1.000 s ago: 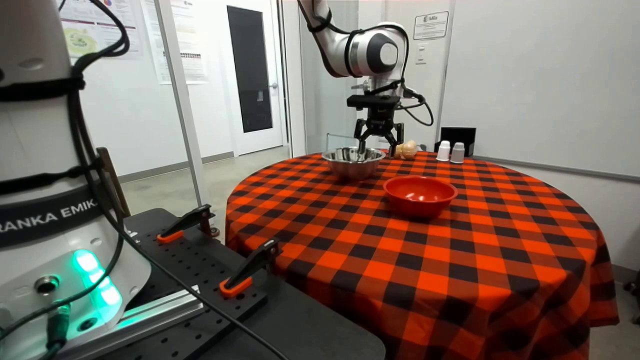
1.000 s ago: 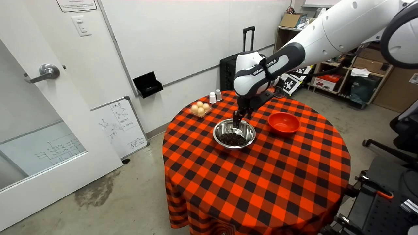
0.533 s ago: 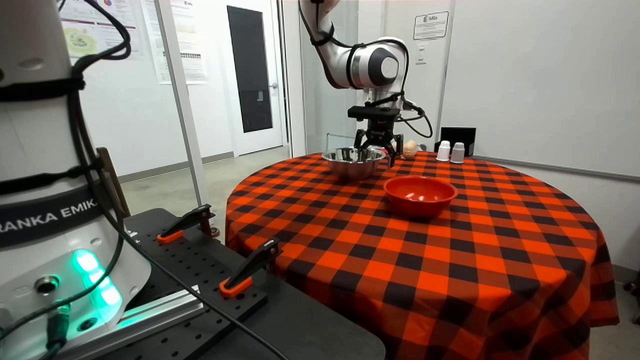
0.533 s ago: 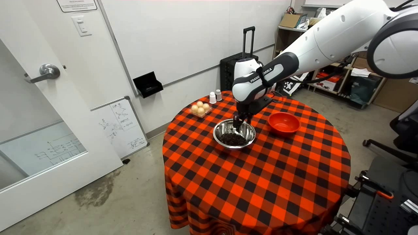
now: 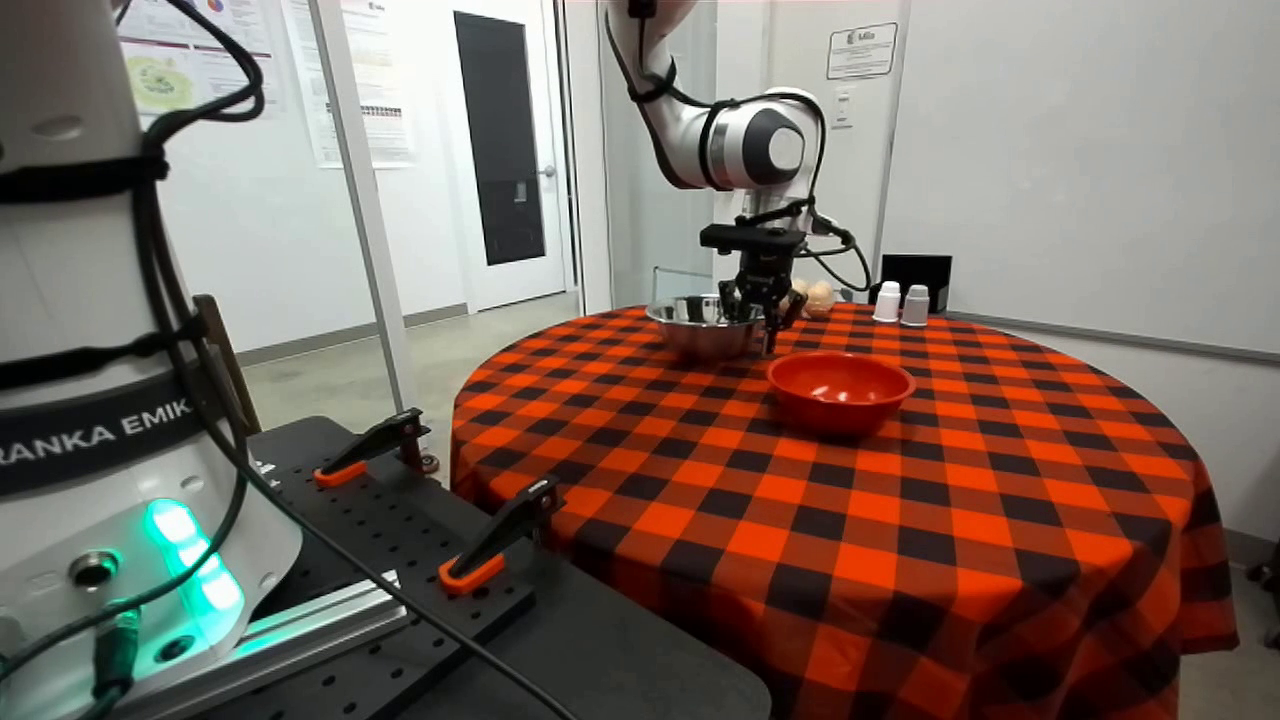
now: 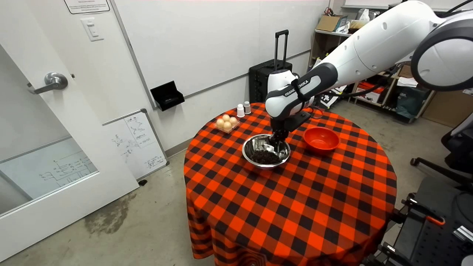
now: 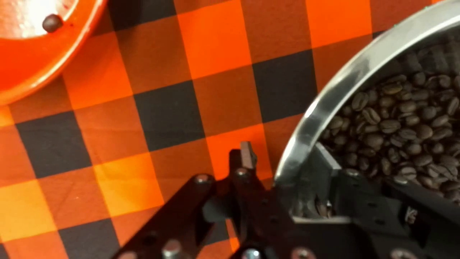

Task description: Pour the contents from the silver bowl to the orange bowl

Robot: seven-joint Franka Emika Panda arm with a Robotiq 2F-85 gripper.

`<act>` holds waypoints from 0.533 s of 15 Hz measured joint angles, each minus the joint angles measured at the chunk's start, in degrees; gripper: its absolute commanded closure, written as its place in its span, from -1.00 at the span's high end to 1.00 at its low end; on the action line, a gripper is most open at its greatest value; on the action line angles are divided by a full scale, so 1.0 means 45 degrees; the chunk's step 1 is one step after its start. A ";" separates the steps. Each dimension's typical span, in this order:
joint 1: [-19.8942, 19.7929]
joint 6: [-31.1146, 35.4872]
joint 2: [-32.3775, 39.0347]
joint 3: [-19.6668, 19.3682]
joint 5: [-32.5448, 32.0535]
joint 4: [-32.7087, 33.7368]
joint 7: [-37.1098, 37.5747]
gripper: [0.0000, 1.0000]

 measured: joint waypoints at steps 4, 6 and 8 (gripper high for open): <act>-0.0170 0.0000 -0.0033 0.0171 0.0050 0.0003 0.0000 -0.96; -0.0274 -0.0030 -0.0140 0.0242 0.0098 -0.0014 -0.0006 -0.95; -0.0386 -0.0048 -0.0231 0.0341 0.0143 -0.0064 -0.0007 -0.96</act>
